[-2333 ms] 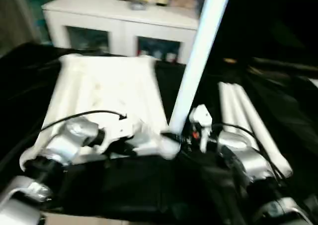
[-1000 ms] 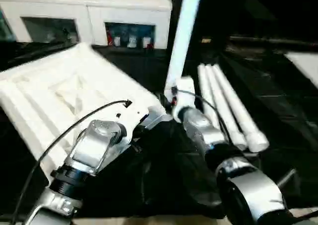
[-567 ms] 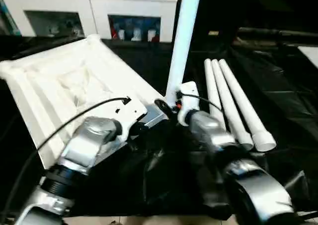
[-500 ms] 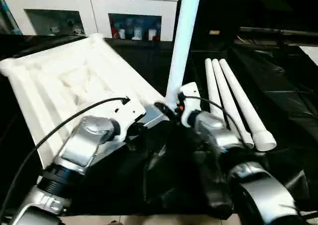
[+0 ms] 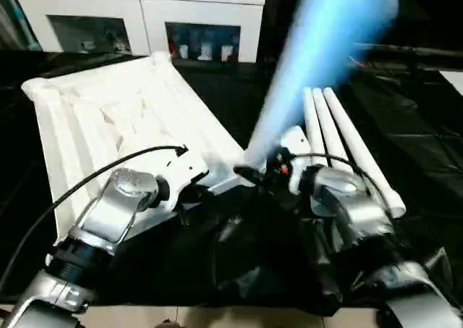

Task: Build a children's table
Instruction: Insert table leg to table base

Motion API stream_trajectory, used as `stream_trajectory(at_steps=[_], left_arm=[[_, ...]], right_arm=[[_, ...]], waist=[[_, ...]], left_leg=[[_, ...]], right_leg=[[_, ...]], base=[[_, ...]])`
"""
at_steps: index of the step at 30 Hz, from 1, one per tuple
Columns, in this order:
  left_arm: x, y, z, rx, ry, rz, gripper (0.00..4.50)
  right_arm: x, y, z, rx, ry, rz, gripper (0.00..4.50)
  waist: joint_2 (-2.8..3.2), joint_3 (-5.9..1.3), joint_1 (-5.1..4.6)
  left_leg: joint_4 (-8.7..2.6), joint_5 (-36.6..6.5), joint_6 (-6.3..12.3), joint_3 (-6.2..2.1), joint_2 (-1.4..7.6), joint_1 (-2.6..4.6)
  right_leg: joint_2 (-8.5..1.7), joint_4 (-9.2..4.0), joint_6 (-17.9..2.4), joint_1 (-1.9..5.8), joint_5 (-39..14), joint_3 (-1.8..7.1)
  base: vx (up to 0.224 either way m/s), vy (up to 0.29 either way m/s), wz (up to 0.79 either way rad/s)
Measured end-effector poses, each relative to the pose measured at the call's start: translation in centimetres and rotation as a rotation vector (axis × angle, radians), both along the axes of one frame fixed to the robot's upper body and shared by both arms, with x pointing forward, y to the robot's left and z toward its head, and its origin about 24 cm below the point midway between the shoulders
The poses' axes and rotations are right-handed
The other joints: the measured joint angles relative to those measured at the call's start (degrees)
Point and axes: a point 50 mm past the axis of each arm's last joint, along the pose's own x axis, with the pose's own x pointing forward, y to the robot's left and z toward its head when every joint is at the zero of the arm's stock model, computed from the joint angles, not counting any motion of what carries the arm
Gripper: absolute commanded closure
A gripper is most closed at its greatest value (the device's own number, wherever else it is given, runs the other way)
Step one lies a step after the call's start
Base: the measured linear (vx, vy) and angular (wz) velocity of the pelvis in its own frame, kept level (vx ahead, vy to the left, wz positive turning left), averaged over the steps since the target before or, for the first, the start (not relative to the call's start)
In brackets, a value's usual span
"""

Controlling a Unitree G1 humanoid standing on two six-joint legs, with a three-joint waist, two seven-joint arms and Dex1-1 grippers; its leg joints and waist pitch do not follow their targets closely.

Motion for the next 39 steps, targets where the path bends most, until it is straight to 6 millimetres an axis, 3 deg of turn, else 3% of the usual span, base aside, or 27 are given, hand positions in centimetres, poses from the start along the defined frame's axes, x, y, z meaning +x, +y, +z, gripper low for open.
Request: stream_trajectory(at_steps=[5,11,20,29,39], left_arm=[[-0.5,0.6,0.0,-0.009,0.044,-0.076,4.5],[-0.6,0.5,-0.1,-0.006,0.049,-0.087,4.5],[-0.8,0.6,-0.1,-0.001,0.046,-0.148,4.5],[-0.7,0.6,0.0,-0.007,-0.003,-0.199,4.5],[-0.4,0.5,-0.6,-0.016,-0.02,-0.234,4.5]], right_arm=[[-1.0,-0.8,-0.4,-0.011,0.05,0.059,0.53],[-1.0,-0.6,-0.4,0.037,0.082,0.028,0.98],[-1.2,-0.7,-0.1,0.057,0.091,0.02,1.67],[-0.9,-1.5,0.4,0.207,0.149,-0.033,2.4],[-0.7,-2.4,1.0,0.339,0.213,-0.023,2.63]], waist=[[0.0,0.0,0.32],[0.0,0.0,0.29],[0.0,0.0,1.2],[-0.01,-0.01,1.46],[-0.01,-0.01,1.24]], left_leg=[[0.12,0.0,0.0,0.02,0.01,0.0],[0.19,0.02,-0.03,0.05,0.04,0.07],[0.21,0.02,-0.03,0.05,0.04,0.09],[0.33,0.02,-0.03,0.05,0.05,0.07],[0.54,0.07,-0.12,0.08,0.08,0.14]], right_leg=[[0.0,0.1,0.01,0.02,0.0,0.03],[0.0,0.19,0.01,0.05,0.06,0.08],[0.0,0.21,0.02,0.05,0.06,0.08],[-0.01,0.31,0.03,0.06,0.07,0.09],[-0.03,0.69,0.03,0.01,0.06,0.15]], base=[[0.0,0.0,0.0],[0.0,0.0,0.0],[0.0,0.0,0.0],[0.0,0.0,0.0],[0.0,0.0,0.0]])
